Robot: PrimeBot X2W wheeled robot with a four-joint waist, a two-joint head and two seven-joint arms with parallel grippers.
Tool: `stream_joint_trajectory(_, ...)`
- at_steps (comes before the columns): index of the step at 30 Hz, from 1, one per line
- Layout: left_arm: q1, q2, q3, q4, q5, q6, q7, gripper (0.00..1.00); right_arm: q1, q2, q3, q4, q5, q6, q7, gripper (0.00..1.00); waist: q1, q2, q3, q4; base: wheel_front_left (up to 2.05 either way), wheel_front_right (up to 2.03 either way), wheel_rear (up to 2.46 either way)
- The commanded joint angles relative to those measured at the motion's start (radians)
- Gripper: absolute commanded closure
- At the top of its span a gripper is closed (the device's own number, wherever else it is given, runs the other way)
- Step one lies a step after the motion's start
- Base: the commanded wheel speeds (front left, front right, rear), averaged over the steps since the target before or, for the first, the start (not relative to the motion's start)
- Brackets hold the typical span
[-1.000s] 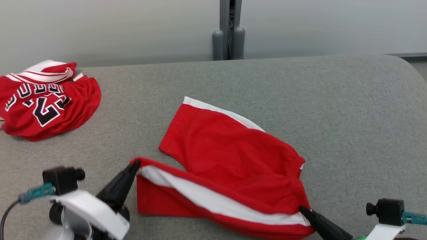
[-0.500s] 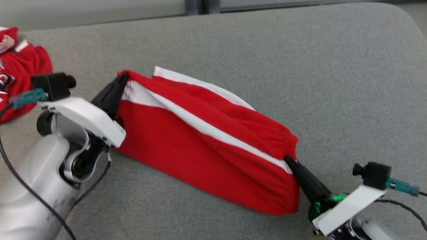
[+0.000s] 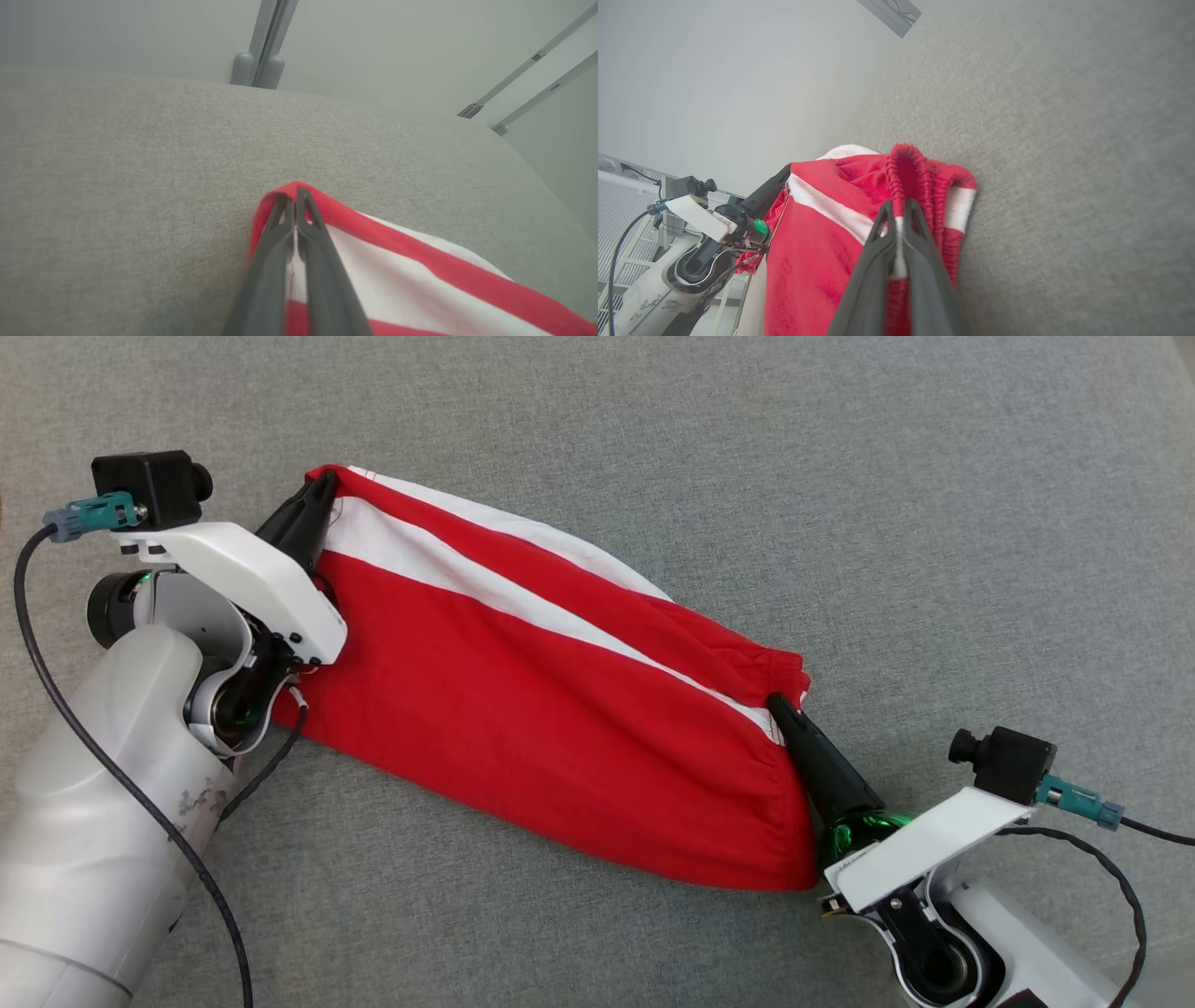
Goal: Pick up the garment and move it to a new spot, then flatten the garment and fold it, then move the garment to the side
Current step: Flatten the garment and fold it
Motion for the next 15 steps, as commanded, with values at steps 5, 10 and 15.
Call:
stream_joint_trajectory(5,-0.042,-0.027,-0.015,0.068,0.011,-0.021,-0.019,1.00,-0.012,0.001,0.005,0.058,0.020,0.000,-0.017,1.00,-0.0001,0.0000,-0.009,0.004,0.00,0.00,0.00)
stream_joint_trajectory(10,-0.062,-0.051,-0.037,0.120,0.027,-0.037,-0.029,0.81,-0.021,0.006,0.010,0.083,0.022,0.000,-0.026,0.85,-0.0001,0.0000,-0.023,0.001,0.00,0.00,0.00)
stream_joint_trajectory(15,-0.072,-0.071,-0.057,0.171,0.038,-0.046,-0.035,0.00,-0.022,0.008,0.007,0.116,0.014,0.000,-0.030,0.00,-0.0001,0.0000,-0.040,-0.006,0.00,0.00,0.00)
